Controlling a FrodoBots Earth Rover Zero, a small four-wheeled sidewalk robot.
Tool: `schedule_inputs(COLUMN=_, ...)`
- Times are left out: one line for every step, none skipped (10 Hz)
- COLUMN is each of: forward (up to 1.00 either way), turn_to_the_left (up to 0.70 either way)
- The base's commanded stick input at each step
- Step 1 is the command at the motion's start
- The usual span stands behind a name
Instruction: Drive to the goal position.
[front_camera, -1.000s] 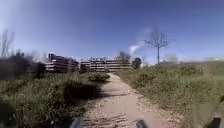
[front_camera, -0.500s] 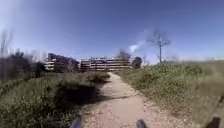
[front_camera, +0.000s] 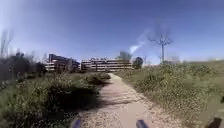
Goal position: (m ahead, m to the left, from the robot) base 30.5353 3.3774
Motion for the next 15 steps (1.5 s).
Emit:
schedule_inputs(forward=0.50, turn_to_the_left=-0.09)
schedule_inputs(forward=0.50, turn_to_the_left=-0.43)
schedule_inputs(forward=0.50, turn_to_the_left=-0.28)
schedule_inputs(forward=0.50, turn_to_the_left=-0.13)
schedule_inputs(forward=0.50, turn_to_the_left=0.00)
schedule_inputs(forward=0.50, turn_to_the_left=0.00)
schedule_inputs(forward=0.50, turn_to_the_left=0.00)
schedule_inputs(forward=0.50, turn_to_the_left=0.00)
schedule_inputs(forward=0.50, turn_to_the_left=0.00)
schedule_inputs(forward=0.50, turn_to_the_left=0.00)
schedule_inputs(forward=0.50, turn_to_the_left=0.00)
schedule_inputs(forward=0.50, turn_to_the_left=0.00)
schedule_inputs(forward=0.50, turn_to_the_left=0.00)
schedule_inputs(forward=0.50, turn_to_the_left=0.00)
schedule_inputs(forward=0.50, turn_to_the_left=0.00)
